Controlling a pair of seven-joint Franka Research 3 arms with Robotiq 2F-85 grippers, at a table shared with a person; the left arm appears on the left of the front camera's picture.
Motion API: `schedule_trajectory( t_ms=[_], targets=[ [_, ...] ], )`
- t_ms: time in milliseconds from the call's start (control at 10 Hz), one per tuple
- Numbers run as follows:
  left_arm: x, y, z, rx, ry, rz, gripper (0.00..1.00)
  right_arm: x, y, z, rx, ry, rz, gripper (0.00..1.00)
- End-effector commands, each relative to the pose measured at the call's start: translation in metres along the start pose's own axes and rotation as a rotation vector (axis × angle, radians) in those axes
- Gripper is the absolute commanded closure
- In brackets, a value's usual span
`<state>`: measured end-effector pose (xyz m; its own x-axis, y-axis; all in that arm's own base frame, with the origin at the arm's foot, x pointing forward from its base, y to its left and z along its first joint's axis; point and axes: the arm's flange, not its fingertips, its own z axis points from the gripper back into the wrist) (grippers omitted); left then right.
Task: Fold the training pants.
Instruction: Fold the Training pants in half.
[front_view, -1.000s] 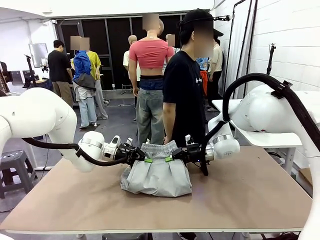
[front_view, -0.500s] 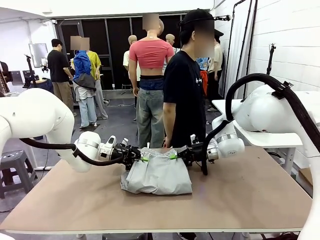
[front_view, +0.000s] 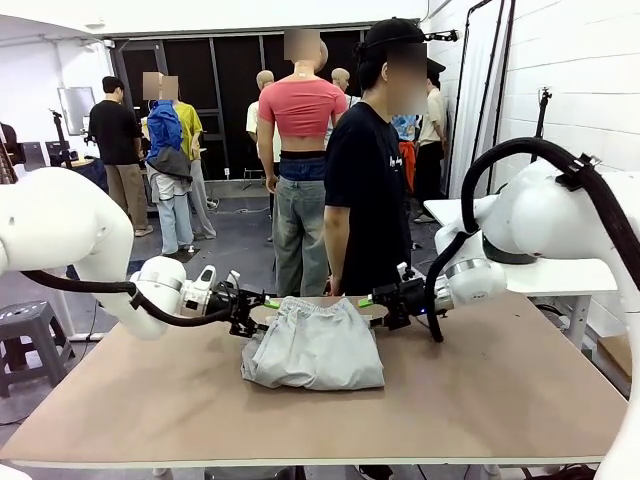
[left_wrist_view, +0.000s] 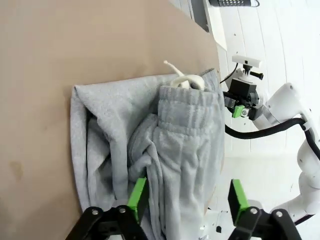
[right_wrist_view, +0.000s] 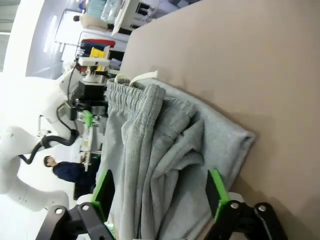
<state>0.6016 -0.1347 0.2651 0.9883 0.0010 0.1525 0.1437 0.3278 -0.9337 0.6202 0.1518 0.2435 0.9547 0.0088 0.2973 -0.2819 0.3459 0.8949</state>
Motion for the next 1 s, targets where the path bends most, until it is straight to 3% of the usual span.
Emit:
schedule_trajectory(
  t_ms=[0,300,400,900],
  targets=[
    [-0.023,-0.028,0.029,0.046,-0.022,-0.021,0.00,-0.012,0.024,0.029,-0.061,-0.015,0.014,0.00],
    [-0.043,-0.054,0.054,0.024,-0.070,-0.123,0.00,-0.023,0.057,0.059,-0.075,-0.095,0.119,0.00],
    [-0.023,-0.041,0.041,0.022,-0.044,-0.042,0.00,-0.007,0.036,0.047,-0.047,-0.036,0.043,0.00],
    [-0.023,-0.041,0.041,0.022,-0.044,-0.042,0.00,-0.007,0.036,0.047,-0.047,-0.036,0.043,0.00]
  ],
)
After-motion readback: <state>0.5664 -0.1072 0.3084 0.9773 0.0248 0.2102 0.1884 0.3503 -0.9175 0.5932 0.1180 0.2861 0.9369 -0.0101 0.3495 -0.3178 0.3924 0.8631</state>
